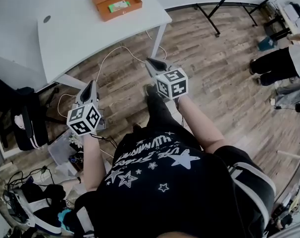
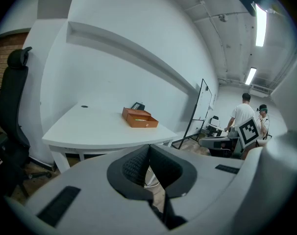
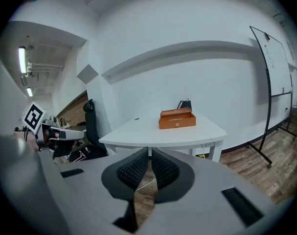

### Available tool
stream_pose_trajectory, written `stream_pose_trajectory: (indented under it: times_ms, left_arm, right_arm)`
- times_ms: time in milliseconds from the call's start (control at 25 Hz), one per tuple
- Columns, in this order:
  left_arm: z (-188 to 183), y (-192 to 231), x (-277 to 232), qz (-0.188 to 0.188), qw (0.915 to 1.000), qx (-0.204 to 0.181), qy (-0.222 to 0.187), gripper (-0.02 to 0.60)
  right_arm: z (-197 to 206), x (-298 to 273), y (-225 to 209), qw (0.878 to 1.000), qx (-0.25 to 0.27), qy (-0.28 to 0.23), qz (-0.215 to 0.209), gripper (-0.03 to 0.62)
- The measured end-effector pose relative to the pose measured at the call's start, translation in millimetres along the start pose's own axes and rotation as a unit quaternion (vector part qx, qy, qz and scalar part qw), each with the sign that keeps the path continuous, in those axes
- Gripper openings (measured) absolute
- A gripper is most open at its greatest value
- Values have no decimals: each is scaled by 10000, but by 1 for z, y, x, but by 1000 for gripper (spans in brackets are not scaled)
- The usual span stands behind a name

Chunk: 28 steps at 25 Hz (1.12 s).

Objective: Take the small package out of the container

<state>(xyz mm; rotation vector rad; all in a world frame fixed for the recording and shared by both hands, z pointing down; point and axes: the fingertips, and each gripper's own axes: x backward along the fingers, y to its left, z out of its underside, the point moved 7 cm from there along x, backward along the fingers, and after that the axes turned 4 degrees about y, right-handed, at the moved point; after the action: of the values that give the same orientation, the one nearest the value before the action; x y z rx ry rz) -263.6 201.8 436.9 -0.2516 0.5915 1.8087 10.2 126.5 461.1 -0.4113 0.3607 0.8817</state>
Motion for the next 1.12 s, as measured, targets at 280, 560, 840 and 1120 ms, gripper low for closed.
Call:
stream_pose_trajectory:
  times_ms: [280, 560, 840, 1120]
  left_arm:
    - [-50, -11, -86, -224, 9997, -25, 24, 20]
    - [-112, -25, -173, -365, 9991, -223, 41, 19]
    - [-154, -37, -244, -619, 9979, -206, -32, 20]
    - [-177, -49, -294, -837, 9961, -269, 5, 20]
  right_arm:
    - [-51, -62, -82, 9996, -25, -19, -273, 54]
    - [-112, -113, -168, 9990, -13, -49, -433, 54]
    - [-154, -159, -237, 9974, 107, 10, -715, 54]
    - [-169, -186, -283, 9946, 202, 102, -1010, 54]
